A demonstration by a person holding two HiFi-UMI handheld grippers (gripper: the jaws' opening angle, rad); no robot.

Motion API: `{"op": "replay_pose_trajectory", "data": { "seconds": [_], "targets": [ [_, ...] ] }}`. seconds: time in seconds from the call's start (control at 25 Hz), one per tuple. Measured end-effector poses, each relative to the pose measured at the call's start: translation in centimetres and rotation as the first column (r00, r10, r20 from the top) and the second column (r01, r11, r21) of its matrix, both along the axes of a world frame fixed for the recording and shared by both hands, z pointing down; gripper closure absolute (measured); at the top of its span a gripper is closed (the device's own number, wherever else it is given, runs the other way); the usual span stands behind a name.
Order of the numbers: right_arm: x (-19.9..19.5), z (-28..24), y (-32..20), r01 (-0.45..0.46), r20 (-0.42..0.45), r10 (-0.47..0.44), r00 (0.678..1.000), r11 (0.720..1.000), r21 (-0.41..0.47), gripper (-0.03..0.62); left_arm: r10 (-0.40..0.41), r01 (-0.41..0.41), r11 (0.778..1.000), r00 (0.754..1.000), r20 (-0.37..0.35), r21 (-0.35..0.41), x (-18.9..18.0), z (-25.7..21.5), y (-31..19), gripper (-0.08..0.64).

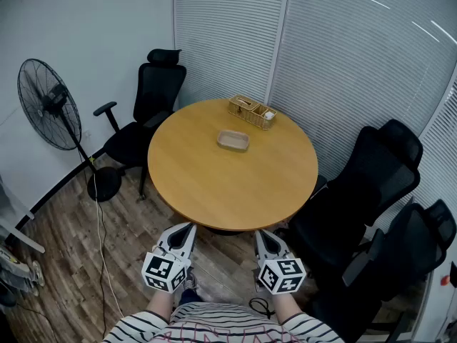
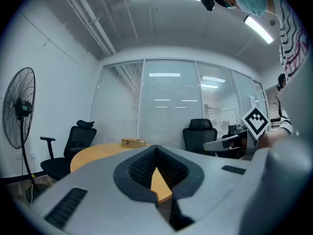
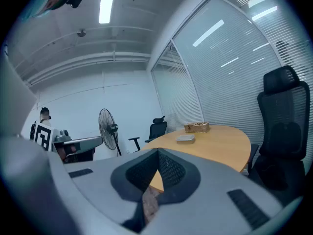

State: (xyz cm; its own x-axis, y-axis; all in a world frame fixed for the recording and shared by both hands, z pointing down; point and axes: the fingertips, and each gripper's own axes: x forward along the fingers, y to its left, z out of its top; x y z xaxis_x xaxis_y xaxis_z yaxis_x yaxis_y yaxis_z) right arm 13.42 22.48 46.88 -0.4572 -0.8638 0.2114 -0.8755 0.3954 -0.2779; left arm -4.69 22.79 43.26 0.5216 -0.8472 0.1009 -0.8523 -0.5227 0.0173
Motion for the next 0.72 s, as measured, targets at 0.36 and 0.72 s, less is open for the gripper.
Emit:
{"op": "replay_pose_trajectory", "data": {
  "seconds": [0.36, 0.72],
  "targets": [
    [-0.4, 0.1, -0.2, 0.005, -0.005, -0.005, 1.000, 1.000, -0.005, 0.565, -0.001, 0.001, 1.000, 1.000, 0.001, -0.006, -0.1, 0.2, 0.0, 0.535],
    [-0.5, 0.3, -0.8, 0.019, 0.104, -0.019, 0.994, 1.000, 0.001, 0.556, -0.022, 0.021, 0.999, 0.999, -0.031, -0.038, 0.0, 1.3, -0.3, 0.495]
  ]
}}
